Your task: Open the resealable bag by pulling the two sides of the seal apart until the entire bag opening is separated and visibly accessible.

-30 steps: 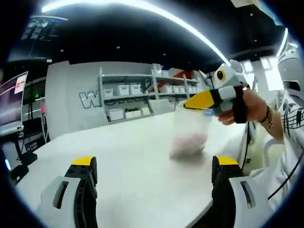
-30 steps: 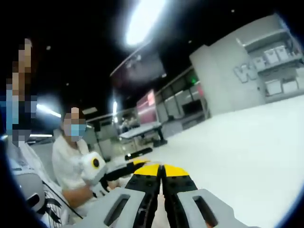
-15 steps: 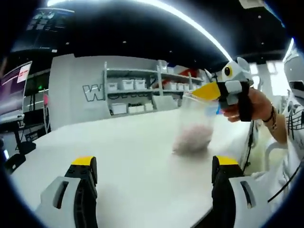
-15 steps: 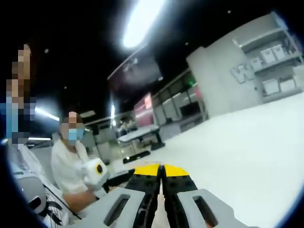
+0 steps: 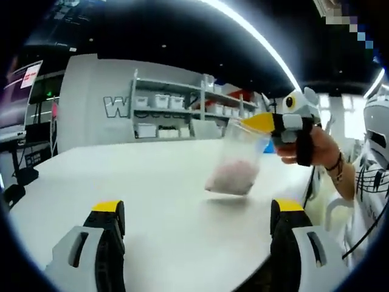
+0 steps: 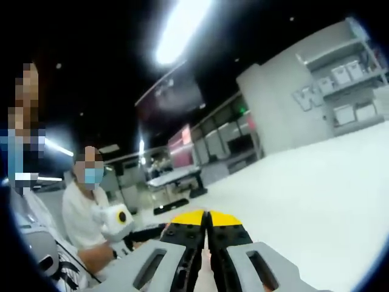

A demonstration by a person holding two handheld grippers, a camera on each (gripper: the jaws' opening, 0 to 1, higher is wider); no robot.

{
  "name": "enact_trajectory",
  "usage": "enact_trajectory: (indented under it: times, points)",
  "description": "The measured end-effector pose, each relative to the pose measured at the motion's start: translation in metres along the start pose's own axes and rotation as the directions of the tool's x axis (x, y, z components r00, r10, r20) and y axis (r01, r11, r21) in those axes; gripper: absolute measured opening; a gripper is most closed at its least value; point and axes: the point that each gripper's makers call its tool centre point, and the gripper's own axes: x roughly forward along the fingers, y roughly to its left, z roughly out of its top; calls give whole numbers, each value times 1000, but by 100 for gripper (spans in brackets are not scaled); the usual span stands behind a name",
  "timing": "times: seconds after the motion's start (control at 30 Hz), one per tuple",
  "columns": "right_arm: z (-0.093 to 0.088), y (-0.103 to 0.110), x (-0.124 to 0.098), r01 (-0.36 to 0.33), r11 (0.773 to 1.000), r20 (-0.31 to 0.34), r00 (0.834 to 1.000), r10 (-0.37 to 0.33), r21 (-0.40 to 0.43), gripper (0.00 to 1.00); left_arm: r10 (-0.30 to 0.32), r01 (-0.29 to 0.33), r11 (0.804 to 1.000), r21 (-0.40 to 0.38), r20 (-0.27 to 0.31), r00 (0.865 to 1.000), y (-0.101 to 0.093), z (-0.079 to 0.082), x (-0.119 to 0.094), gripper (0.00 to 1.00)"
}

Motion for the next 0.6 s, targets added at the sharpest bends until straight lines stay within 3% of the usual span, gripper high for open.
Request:
enact_trajectory:
  times: [0.6]
  points:
    - [12,-27,-4,69,998,36,997,-69,-10,0,-12,13,999,34,-31,999,-6,-4,1,97]
